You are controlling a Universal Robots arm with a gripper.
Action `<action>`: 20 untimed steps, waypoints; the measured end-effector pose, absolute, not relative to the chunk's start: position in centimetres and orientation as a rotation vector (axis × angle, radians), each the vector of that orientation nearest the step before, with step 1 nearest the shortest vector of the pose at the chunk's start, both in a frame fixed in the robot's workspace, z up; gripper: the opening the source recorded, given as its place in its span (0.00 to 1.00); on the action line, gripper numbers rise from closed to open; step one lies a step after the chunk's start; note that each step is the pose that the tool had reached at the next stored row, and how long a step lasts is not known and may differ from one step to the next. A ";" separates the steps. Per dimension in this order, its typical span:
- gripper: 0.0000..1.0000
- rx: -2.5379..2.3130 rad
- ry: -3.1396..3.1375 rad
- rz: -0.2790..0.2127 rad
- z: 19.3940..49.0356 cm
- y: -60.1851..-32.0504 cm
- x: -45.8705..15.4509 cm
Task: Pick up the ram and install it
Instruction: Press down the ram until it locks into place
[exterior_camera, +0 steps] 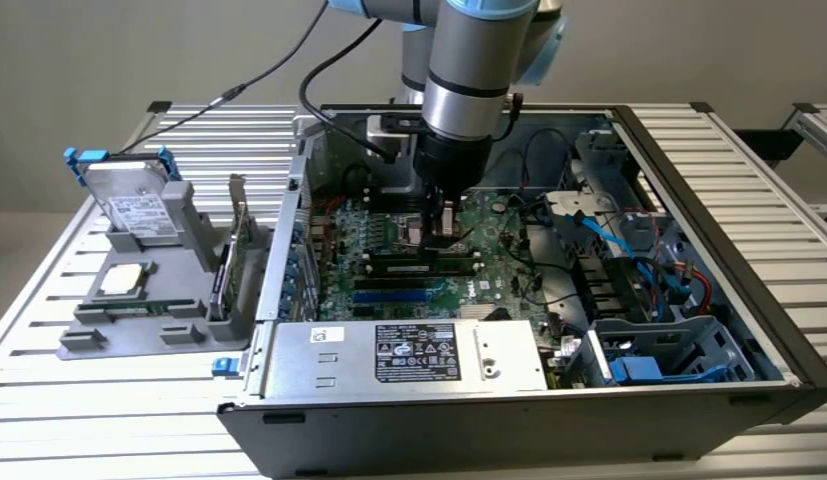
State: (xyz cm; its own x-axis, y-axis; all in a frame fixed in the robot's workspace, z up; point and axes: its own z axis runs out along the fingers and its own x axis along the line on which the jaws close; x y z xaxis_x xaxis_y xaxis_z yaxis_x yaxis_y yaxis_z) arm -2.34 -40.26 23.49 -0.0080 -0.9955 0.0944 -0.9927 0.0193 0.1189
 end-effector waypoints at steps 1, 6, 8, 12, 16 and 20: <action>0.10 2.100 -2.129 -0.027 23.5 -40.3 -2.3; 0.10 2.100 -2.129 -0.026 23.8 -40.2 -2.3; 0.10 2.098 -2.128 -0.023 23.9 -40.0 -2.3; 0.10 2.124 -2.105 -0.016 24.5 -40.0 -2.3; 0.10 2.177 -2.053 -0.007 24.7 -40.0 -2.3; 0.10 2.187 -2.037 0.001 24.9 -39.8 -2.3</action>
